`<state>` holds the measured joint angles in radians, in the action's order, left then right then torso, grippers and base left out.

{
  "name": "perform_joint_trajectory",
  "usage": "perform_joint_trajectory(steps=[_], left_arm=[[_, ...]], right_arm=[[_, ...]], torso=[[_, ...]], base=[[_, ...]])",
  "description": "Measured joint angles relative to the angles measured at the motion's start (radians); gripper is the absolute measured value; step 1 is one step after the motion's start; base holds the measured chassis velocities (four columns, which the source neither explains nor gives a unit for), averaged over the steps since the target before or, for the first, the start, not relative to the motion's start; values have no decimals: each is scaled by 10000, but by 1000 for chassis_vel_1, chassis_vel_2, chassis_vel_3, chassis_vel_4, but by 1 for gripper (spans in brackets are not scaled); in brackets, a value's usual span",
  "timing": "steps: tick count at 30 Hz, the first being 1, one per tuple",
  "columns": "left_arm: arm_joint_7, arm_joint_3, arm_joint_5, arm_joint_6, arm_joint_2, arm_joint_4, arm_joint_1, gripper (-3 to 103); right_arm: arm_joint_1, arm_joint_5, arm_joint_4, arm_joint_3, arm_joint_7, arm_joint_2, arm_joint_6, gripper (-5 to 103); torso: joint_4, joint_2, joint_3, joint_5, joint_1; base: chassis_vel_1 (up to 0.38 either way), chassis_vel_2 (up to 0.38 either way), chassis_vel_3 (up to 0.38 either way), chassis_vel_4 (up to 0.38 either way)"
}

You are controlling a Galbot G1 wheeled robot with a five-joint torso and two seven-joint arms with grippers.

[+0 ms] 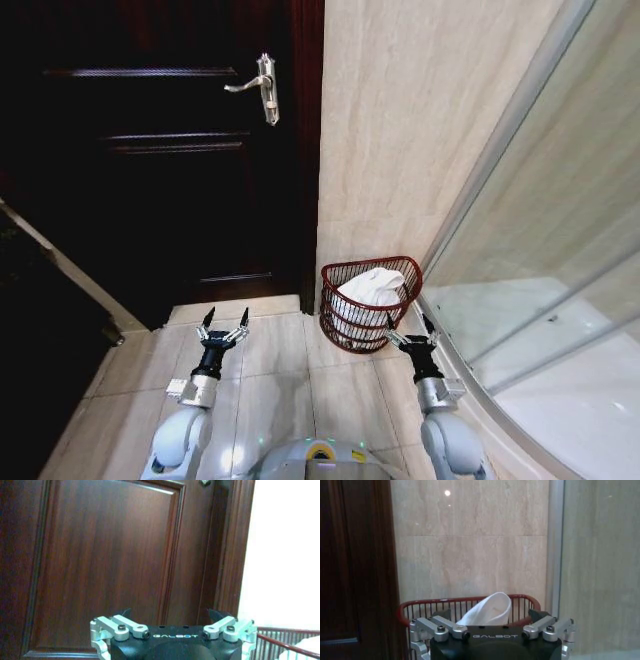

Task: Discard the used towel into the hamper.

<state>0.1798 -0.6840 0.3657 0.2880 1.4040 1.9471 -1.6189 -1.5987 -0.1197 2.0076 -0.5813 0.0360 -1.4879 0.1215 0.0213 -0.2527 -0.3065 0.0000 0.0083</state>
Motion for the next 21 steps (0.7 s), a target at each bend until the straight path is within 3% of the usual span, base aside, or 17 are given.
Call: perform_joint_trajectory(steps=[21], left_arm=[[46, 21, -64, 45, 53, 75, -82, 100]], right_arm=[[-231, 0, 10, -53, -15, 45, 227, 100]], torso=[[0, -50, -35, 1, 22]], base=[[121, -127, -124, 121]])
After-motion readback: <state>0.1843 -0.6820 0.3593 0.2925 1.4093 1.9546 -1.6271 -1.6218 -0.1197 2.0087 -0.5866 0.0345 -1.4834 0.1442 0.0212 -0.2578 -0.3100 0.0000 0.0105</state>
